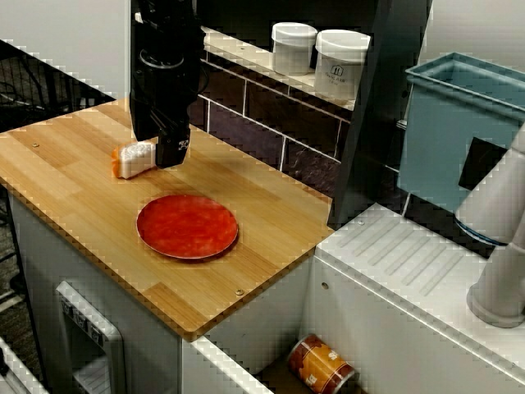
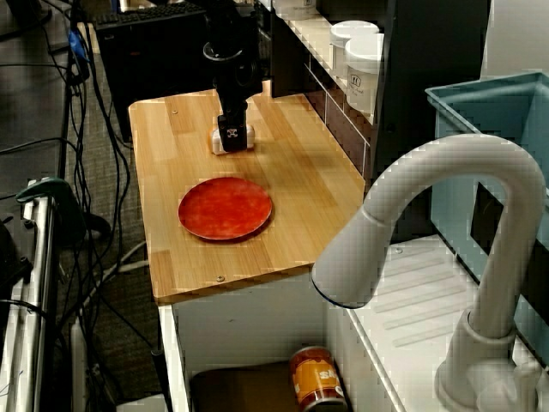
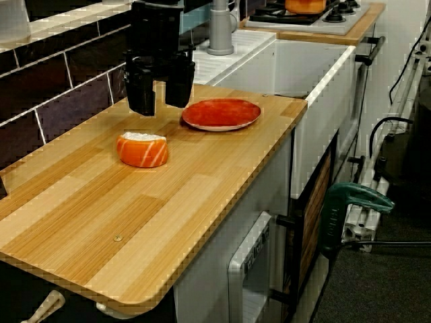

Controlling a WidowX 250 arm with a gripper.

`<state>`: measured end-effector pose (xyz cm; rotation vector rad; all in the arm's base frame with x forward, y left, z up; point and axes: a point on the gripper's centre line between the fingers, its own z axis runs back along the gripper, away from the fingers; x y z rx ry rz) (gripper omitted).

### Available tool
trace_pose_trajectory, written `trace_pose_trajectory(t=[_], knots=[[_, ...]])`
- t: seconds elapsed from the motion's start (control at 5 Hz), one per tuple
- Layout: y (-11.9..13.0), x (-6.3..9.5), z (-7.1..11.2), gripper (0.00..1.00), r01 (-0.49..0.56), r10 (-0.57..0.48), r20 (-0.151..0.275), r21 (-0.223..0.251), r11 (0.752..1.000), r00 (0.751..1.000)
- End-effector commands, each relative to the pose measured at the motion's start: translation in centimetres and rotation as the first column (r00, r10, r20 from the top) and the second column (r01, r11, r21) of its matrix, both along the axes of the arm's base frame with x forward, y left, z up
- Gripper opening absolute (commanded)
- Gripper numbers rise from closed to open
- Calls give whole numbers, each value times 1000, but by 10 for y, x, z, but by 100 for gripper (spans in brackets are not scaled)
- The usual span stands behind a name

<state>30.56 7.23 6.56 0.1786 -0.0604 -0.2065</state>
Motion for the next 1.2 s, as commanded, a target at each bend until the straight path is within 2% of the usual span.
trace_pose_trajectory(t=[0.0,0.4,1.0], knots=[[14,2,12,100,-19,19,41,-5,1000,999],[10,-5,3,100,-6,5,28,3,1000,1000],[9,-3,-5,100,-12,12,20,13,1000,1000]])
